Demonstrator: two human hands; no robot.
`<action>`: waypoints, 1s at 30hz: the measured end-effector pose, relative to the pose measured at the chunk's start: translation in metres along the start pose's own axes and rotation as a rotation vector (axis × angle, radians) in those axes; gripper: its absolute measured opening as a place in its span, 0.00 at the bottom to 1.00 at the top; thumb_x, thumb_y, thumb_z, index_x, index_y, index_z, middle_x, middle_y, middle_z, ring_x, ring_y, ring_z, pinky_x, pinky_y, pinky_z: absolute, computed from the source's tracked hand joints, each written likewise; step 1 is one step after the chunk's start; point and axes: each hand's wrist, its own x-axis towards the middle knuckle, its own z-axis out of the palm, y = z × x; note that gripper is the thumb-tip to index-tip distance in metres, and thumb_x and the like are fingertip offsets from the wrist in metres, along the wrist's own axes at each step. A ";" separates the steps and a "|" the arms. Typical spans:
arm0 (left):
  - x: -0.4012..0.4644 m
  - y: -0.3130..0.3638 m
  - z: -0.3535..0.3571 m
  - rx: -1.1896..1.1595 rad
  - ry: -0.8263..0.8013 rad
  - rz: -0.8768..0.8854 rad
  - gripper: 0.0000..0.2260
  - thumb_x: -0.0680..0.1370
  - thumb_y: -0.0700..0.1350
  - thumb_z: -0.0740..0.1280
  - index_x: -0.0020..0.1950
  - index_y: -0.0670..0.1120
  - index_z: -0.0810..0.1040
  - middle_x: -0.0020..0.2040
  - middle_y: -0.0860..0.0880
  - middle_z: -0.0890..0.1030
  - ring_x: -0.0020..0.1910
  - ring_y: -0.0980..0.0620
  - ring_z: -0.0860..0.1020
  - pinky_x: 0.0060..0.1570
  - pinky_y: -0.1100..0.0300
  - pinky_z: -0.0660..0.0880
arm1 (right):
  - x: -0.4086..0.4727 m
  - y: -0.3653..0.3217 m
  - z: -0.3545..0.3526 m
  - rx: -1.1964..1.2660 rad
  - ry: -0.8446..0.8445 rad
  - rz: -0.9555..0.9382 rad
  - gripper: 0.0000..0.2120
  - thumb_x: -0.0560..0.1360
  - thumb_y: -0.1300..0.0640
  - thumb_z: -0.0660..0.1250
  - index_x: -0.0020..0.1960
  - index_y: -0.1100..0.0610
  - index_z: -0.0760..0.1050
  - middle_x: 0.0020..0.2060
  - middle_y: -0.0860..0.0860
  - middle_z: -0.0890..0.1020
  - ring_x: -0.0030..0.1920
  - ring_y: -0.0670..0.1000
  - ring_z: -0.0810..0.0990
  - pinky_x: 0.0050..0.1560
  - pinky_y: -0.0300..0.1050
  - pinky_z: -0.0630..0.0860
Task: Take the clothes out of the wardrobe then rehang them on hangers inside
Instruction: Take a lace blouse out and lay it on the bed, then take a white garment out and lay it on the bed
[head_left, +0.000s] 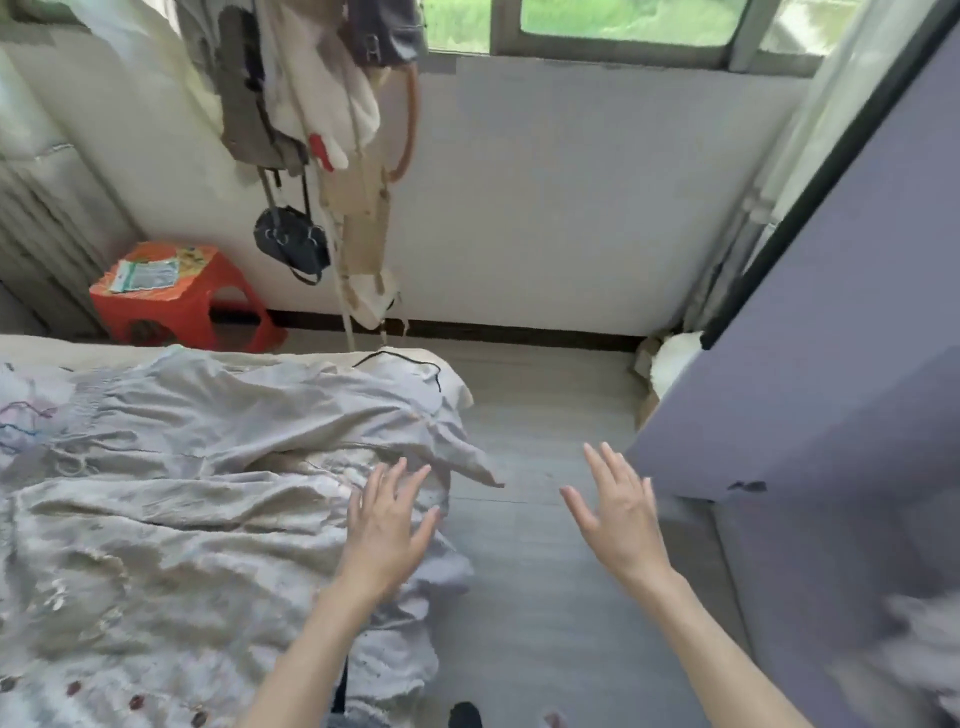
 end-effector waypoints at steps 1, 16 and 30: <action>0.006 0.022 0.008 -0.004 -0.018 0.038 0.39 0.65 0.66 0.40 0.73 0.53 0.61 0.75 0.49 0.58 0.75 0.47 0.50 0.72 0.48 0.46 | -0.005 0.019 -0.012 0.011 0.008 0.045 0.28 0.78 0.46 0.60 0.75 0.51 0.56 0.75 0.50 0.57 0.75 0.50 0.53 0.73 0.52 0.45; 0.094 0.364 0.087 -0.009 -0.043 0.820 0.27 0.75 0.59 0.51 0.68 0.48 0.71 0.70 0.42 0.68 0.70 0.38 0.63 0.65 0.39 0.60 | -0.038 0.231 -0.221 -0.042 0.542 0.404 0.27 0.77 0.47 0.63 0.73 0.54 0.62 0.73 0.53 0.62 0.74 0.53 0.58 0.73 0.54 0.47; 0.118 0.577 0.192 -0.058 -0.365 1.276 0.28 0.75 0.61 0.48 0.71 0.51 0.66 0.73 0.46 0.64 0.73 0.41 0.59 0.68 0.41 0.59 | -0.061 0.364 -0.323 -0.206 0.791 0.742 0.24 0.78 0.52 0.61 0.72 0.56 0.63 0.72 0.52 0.64 0.73 0.50 0.58 0.72 0.52 0.50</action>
